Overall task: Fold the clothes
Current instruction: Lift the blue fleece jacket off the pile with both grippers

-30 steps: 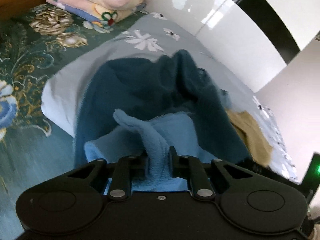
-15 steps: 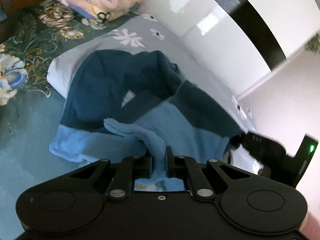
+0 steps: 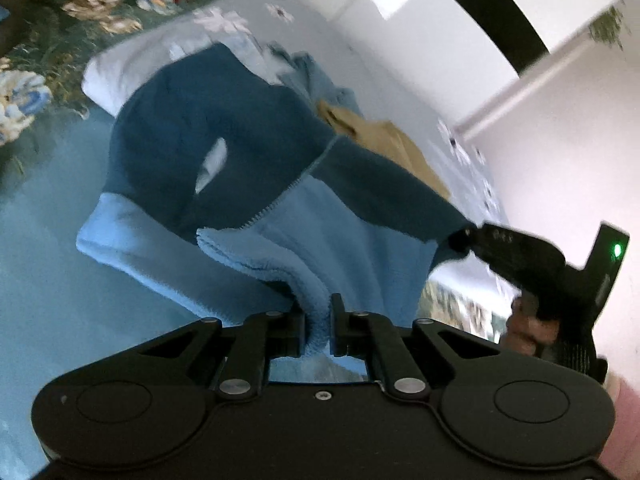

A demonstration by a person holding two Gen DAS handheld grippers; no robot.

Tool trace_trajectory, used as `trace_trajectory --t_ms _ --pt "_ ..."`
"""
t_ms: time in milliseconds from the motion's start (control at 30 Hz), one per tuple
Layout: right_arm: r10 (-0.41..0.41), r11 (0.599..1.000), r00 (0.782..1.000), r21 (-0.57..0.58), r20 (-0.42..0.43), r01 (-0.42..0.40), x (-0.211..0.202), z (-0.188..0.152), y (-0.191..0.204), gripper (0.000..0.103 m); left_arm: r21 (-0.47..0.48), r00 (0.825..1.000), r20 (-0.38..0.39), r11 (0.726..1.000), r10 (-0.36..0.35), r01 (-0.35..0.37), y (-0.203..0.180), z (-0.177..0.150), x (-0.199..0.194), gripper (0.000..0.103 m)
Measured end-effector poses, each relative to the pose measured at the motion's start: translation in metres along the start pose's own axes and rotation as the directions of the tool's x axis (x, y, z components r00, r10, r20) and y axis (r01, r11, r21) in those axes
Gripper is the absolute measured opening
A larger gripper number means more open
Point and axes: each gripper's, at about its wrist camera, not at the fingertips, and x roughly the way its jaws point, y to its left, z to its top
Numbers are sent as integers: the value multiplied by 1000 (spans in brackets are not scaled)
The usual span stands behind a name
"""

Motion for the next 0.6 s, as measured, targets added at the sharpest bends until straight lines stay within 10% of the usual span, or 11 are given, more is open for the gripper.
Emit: trace_trajectory --t_ms 600 --pt "-143 983 986 102 -81 151 -50 -49 -112 6 75 973 -225 995 -51 69 -58 -58 41 5"
